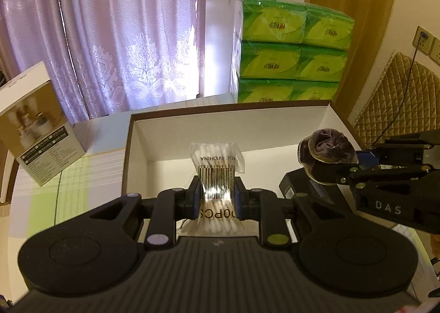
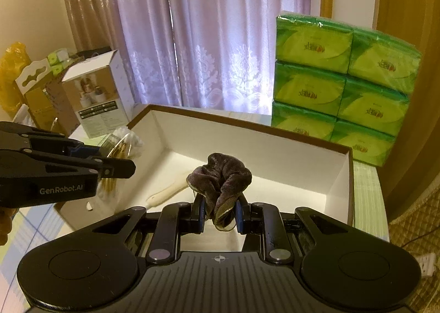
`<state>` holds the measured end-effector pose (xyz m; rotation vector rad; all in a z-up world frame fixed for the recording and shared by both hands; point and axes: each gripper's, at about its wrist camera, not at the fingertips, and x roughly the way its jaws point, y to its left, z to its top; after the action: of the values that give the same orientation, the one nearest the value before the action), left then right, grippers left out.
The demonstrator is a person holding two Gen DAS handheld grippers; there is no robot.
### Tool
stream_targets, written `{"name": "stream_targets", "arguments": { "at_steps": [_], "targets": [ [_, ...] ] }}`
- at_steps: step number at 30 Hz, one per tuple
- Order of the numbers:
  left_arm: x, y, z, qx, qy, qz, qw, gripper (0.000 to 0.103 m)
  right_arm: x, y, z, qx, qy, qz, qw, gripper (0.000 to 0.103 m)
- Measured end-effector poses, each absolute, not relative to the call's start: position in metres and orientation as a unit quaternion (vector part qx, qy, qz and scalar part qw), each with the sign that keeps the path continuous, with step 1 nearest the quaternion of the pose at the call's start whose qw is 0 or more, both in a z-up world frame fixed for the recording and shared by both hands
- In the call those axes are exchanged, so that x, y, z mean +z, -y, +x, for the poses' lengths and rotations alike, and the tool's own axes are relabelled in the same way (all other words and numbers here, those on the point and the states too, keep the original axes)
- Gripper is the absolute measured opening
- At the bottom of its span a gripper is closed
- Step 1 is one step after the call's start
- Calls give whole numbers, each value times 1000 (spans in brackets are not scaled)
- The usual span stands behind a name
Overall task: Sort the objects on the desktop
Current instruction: 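Lift swab pack with left tool while right tool carries scrunchie over brown box, then open left tool to drop swab pack in box while right tool releases scrunchie inside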
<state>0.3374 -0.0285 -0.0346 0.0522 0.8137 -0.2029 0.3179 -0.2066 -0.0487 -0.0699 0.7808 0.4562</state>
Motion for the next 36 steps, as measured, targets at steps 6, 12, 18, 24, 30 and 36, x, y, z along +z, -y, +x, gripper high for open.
{"name": "stream_targets", "arguments": {
  "at_steps": [6, 12, 18, 24, 30, 36],
  "targets": [
    [-50, 30, 364, -97, -412, 16, 906, 19, -63, 202, 341, 216, -390, -41, 894, 18],
    [-69, 35, 386, -95, -430, 12, 898, 19, -79, 199, 362, 210, -407, -46, 888, 18],
    [-86, 41, 404, -93, -446, 16, 890, 20, -93, 199, 379, 204, -421, -45, 882, 18],
    [-99, 44, 417, -94, -453, 16, 886, 23, -104, 201, 388, 201, -432, -42, 878, 18],
    [-100, 42, 421, -93, -450, 22, 888, 47, -108, 201, 392, 201, -436, -40, 876, 18],
    [-98, 35, 422, -84, -449, 23, 890, 57, -111, 199, 397, 199, -438, -36, 876, 18]
  ]
}}
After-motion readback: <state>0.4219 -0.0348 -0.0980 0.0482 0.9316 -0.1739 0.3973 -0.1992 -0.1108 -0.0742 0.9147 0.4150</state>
